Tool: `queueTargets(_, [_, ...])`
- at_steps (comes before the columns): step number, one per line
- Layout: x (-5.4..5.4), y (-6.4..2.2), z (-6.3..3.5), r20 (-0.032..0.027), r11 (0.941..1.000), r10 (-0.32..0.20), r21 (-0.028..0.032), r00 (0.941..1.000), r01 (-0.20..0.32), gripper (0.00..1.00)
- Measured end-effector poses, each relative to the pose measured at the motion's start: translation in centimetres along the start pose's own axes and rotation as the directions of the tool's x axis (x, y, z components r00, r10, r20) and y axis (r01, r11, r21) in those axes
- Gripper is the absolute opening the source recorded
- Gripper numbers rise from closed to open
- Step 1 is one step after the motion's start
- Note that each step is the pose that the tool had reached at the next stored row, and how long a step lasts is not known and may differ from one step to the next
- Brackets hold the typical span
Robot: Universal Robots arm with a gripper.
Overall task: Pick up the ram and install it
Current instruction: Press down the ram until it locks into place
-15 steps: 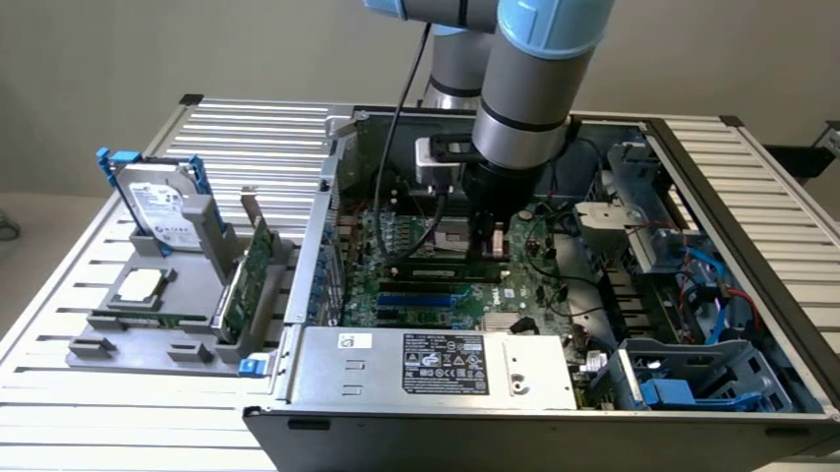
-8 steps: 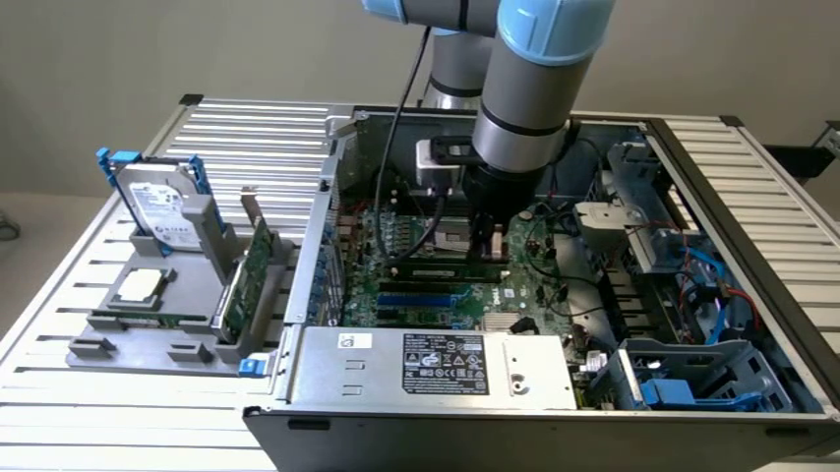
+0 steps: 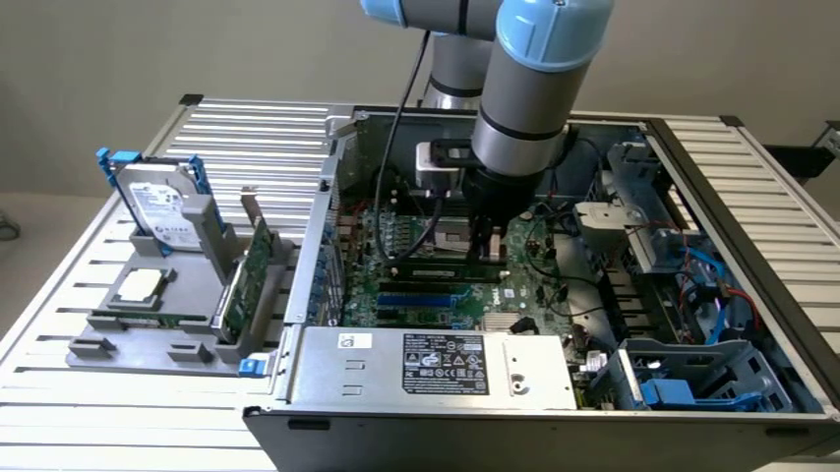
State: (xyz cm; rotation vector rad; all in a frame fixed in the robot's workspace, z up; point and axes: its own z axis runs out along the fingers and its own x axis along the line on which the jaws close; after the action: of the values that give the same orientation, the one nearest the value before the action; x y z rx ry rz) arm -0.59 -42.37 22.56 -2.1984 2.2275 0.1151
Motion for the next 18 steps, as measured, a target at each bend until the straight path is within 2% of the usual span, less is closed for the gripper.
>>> queueTargets(3, [0.0,0.0,0.12,0.0005,1.0,0.009,0.0004,1.0,-0.009,0.11])
queueTargets(7, [0.0,0.01,-0.28,0.0106,0.9999,0.014,0.0005,0.9998,-0.014,0.11])
queueTargets(10, [-0.1,0.13,-0.88,0.0145,0.9999,0.015,-0.0027,0.9998,-0.015,0.11])
queueTargets(12, [-0.1,0.35,-1.07,0.0161,0.9999,0.015,-0.0056,0.9998,-0.015,0.11])
queueTargets(18, [-0.1,1.33,-1.35,0.0205,0.9997,0.016,-0.0208,0.9997,-0.015,0.11])
